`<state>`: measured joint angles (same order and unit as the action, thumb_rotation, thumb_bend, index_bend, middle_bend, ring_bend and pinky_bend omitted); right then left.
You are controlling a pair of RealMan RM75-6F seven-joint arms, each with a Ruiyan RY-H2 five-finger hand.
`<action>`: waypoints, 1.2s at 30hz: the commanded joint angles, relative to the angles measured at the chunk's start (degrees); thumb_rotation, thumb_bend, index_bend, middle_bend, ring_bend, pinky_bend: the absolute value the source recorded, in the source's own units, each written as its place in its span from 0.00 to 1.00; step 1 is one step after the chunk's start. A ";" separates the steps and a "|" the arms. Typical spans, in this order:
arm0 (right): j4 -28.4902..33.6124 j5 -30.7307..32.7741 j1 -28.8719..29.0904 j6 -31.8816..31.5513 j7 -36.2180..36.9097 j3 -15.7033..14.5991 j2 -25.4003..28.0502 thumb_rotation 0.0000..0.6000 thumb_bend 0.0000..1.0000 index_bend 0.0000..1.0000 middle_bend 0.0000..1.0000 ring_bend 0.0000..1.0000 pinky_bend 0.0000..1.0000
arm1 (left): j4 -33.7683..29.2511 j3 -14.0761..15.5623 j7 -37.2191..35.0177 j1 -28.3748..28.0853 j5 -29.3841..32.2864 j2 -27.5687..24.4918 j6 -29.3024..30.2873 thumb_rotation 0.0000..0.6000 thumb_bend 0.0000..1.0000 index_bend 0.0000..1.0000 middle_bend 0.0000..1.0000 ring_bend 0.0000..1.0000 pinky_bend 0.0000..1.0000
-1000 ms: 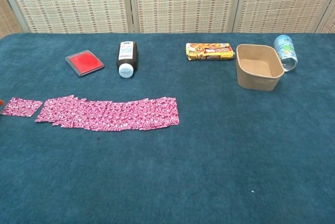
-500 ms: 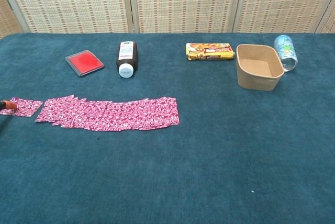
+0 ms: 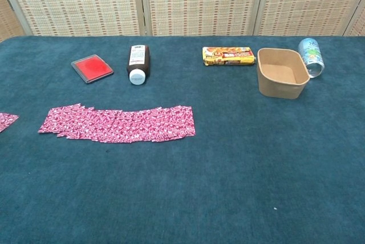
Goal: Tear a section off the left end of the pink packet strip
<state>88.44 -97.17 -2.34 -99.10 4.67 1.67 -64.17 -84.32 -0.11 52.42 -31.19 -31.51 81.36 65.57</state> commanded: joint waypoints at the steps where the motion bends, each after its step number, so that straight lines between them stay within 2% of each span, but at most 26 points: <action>1: 0.01 0.06 0.03 0.05 -0.10 0.03 -0.06 1.00 0.23 0.00 0.00 0.00 0.28 | -0.05 -0.59 1.98 -0.12 1.50 0.92 2.59 1.00 0.85 0.30 0.76 0.70 0.66; 4: 0.02 0.08 0.06 0.15 -0.20 0.03 -0.09 1.00 0.23 0.00 0.00 0.00 0.28 | -0.05 -0.55 0.25 0.15 -1.06 1.09 2.70 1.00 0.85 0.28 0.76 0.70 0.67; 8: 0.03 0.07 0.09 0.28 -0.35 -0.02 -0.12 1.00 0.23 0.00 0.00 0.00 0.28 | -0.62 0.11 -5.97 1.11 -9.09 0.64 2.13 1.00 0.85 0.10 0.76 0.71 0.67; 12: 0.05 -0.01 0.06 0.24 -0.21 -0.10 -0.07 1.00 0.23 0.00 0.00 0.00 0.28 | -2.50 0.73 -12.65 1.82 -16.61 -0.56 0.51 1.00 0.85 0.01 0.76 0.71 0.67; 18: 0.08 -0.12 -0.02 0.06 0.15 -0.15 0.06 1.00 0.23 0.00 0.00 0.00 0.28 | -3.57 1.58 -13.37 1.64 -20.30 -0.46 -0.82 1.00 0.85 0.00 0.76 0.71 0.67; 24: 0.06 -0.01 -0.06 -0.17 0.67 -0.03 0.14 1.00 0.23 0.00 0.00 0.00 0.28 | -4.41 2.31 -13.66 1.11 -20.25 -0.88 -4.36 1.00 0.85 0.03 0.75 0.71 0.67; 36: 0.07 -0.08 -0.05 -0.11 0.66 -0.09 0.17 1.00 0.23 0.00 0.00 0.00 0.28 | -3.96 2.21 -14.08 1.14 -20.71 0.16 -5.14 1.00 0.85 0.03 0.75 0.71 0.67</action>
<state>88.51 -97.25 -2.40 -99.21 5.33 1.58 -64.01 -88.27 2.10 38.33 -30.05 -52.22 81.52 60.42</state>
